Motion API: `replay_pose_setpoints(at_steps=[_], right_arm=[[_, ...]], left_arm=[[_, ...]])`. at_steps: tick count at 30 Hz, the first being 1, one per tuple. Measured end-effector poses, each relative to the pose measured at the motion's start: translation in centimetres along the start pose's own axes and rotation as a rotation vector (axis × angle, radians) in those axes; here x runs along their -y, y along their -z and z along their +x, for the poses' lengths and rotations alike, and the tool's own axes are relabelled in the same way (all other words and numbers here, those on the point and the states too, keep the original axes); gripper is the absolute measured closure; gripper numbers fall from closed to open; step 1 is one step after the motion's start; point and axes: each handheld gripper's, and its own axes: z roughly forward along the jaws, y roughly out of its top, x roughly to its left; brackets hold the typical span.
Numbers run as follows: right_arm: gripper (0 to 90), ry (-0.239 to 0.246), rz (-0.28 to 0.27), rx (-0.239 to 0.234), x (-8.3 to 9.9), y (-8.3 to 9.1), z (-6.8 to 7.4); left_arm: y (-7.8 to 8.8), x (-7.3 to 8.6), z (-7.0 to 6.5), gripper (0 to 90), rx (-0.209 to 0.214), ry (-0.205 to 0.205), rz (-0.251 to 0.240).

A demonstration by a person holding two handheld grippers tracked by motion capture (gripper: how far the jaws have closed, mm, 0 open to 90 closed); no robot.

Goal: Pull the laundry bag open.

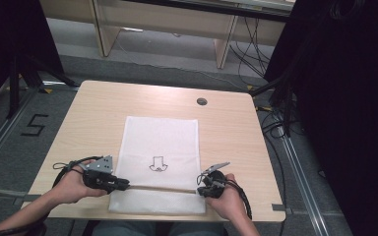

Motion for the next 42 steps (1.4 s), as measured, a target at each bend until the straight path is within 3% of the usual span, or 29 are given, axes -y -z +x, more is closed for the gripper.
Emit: replay_pose_setpoints(at_steps=[1,3,8,10,11,12,13,15,18,21,22,24,25,26,27,28,30,32,35,36,38,39,42], right_arm=[[90.0,0.0,0.0,-0.001,0.0,0.0,0.0],[90.0,0.001,-0.001,0.0,0.0,0.0,0.0],[90.0,0.0,-0.001,0.0,0.0,0.0,0.0],[90.0,0.0,-0.001,0.001,0.0,0.0,0.0],[90.0,-0.015,0.009,-0.004,0.0,0.1,0.2],[90.0,-0.005,0.003,-0.002,0.0,0.0,0.1],[90.0,-0.012,0.007,0.003,0.0,0.1,0.1],[90.0,-0.024,0.015,0.005,0.0,0.1,0.2],[90.0,0.001,0.0,-0.001,0.0,0.0,0.0],[90.0,-0.025,0.017,0.006,0.0,0.1,0.2],[90.0,0.001,0.0,0.0,0.0,0.0,0.0],[90.0,0.001,0.001,0.002,0.0,0.0,0.1],[90.0,-0.023,0.02,0.01,0.0,0.1,0.3],[90.0,0.016,0.002,0.011,0.0,0.0,0.1],[90.0,0.019,0.004,0.012,0.0,0.1,0.1],[90.0,0.018,-0.001,0.01,0.0,0.0,0.1],[90.0,0.006,-0.012,-0.013,0.0,-0.1,0.2],[90.0,0.019,0.009,-0.001,-0.1,-0.1,0.5],[90.0,0.034,0.002,-0.004,-0.1,-0.1,0.4],[90.0,0.035,0.008,0.001,-0.1,0.0,0.4],[90.0,0.033,0.004,0.008,0.0,0.0,0.4],[90.0,0.04,0.002,0.01,0.0,0.0,0.4],[90.0,0.047,0.001,0.009,-0.1,-0.1,0.4]], left_arm=[[0.0,0.1,0.0,82.0,0.011,0.012,-0.01],[0.1,0.1,0.0,82.0,0.0,-0.011,0.006],[0.1,0.1,0.1,82.0,0.004,0.001,0.005],[0.2,0.1,0.1,82.0,-0.003,-0.011,0.014],[0.2,0.1,0.0,82.0,0.005,-0.002,-0.002],[0.4,0.1,0.1,82.0,-0.004,-0.025,0.009],[0.5,0.2,0.0,82.0,-0.007,0.004,0.008],[0.7,0.5,0.2,82.0,-0.007,0.003,0.002],[1.2,1.0,0.3,82.0,-0.02,0.034,0.009],[1.6,1.3,0.6,82.0,-0.037,0.05,0.02],[1.8,1.4,0.6,82.1,-0.051,0.054,0.031],[2.3,1.8,0.8,82.1,-0.102,0.081,0.075],[2.6,2.1,0.9,82.1,-0.143,0.093,0.11],[3.1,2.5,1.2,82.2,-0.18,0.115,0.144],[3.4,3.0,1.3,82.2,-0.158,0.186,0.121],[3.5,3.2,1.3,82.2,-0.143,0.227,0.127],[3.4,3.3,1.0,82.1,-0.177,0.201,0.163],[3.2,3.5,1.3,82.1,-0.177,0.211,0.193],[2.9,3.5,1.2,82.1,-0.175,0.208,0.187],[3.3,3.5,1.5,82.1,-0.168,0.168,0.224],[3.0,3.6,1.3,82.1,-0.176,0.198,0.188],[3.2,3.6,1.6,82.1,-0.173,0.164,0.239],[3.0,3.4,1.3,81.9,-0.184,0.084,0.271]])
